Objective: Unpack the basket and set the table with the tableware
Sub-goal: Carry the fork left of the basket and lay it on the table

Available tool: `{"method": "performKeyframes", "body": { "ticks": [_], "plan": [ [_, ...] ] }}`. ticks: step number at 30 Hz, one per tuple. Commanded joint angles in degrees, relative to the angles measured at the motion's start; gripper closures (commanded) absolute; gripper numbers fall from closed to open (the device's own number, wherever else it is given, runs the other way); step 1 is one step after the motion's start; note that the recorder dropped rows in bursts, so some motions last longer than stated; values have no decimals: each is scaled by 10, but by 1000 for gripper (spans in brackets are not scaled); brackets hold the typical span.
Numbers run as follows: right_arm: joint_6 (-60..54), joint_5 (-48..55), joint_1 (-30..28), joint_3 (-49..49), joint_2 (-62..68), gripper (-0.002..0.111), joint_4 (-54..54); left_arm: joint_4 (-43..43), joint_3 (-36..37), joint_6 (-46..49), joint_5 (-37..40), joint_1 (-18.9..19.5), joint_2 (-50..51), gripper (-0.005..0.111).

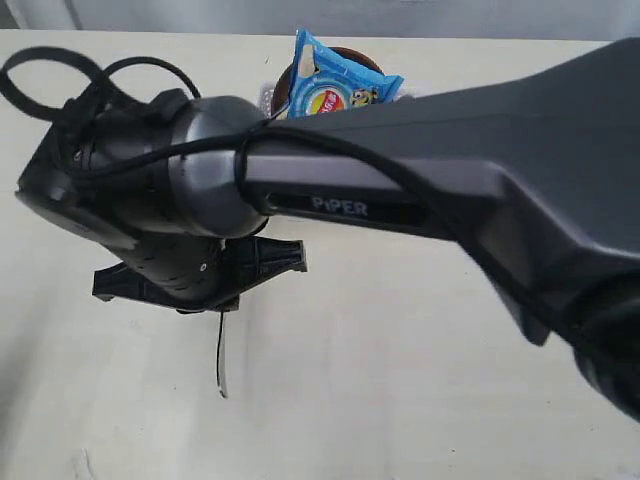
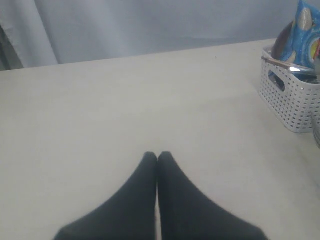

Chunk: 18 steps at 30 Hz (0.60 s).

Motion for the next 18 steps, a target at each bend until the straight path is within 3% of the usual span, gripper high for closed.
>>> {"method": "performKeyframes", "body": {
  "ticks": [1,18],
  "plan": [
    [33,6,12,-2,19,109,-40,3,1,-2,-2,1,-2,107],
    [56,14,-9,-60,75,109,-52,3,1,-2,-2,1,-2,107]
  ]
}}
